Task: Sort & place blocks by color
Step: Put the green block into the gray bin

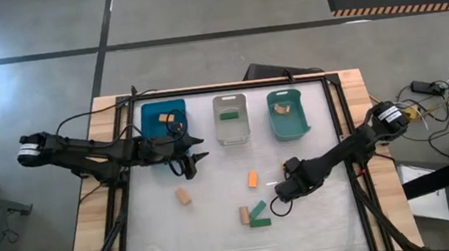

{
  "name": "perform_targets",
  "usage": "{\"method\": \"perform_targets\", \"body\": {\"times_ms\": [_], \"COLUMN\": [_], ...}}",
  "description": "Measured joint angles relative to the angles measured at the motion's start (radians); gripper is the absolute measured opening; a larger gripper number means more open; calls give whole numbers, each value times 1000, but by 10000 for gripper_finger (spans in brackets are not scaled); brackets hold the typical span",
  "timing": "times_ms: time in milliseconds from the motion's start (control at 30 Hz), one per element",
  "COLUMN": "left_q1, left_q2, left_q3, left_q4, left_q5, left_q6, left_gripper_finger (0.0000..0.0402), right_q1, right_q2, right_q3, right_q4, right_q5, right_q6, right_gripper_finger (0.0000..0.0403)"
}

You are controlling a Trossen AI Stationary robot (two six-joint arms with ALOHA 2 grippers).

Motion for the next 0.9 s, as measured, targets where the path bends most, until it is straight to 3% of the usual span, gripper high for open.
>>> {"method": "perform_targets", "body": {"times_ms": [333, 600, 900], "left_q1": [1, 1, 1], "left_q2": [-1, -1, -1], "left_q3": [0, 0, 0], "left_q4": [0, 0, 0], "left_q5": [0, 0, 0], "left_q6": [2, 2, 1], "left_gripper_finger": [207, 207, 207], "right_q1": [1, 1, 1], "right_q2": [-18, -28, -148], "right_q3": [-3, -3, -3], "right_q4": [9, 14, 5], "right_q5": [-42, -88, -91], "right_q6": [2, -17, -44], "right_gripper_finger": [95, 101, 98]}}
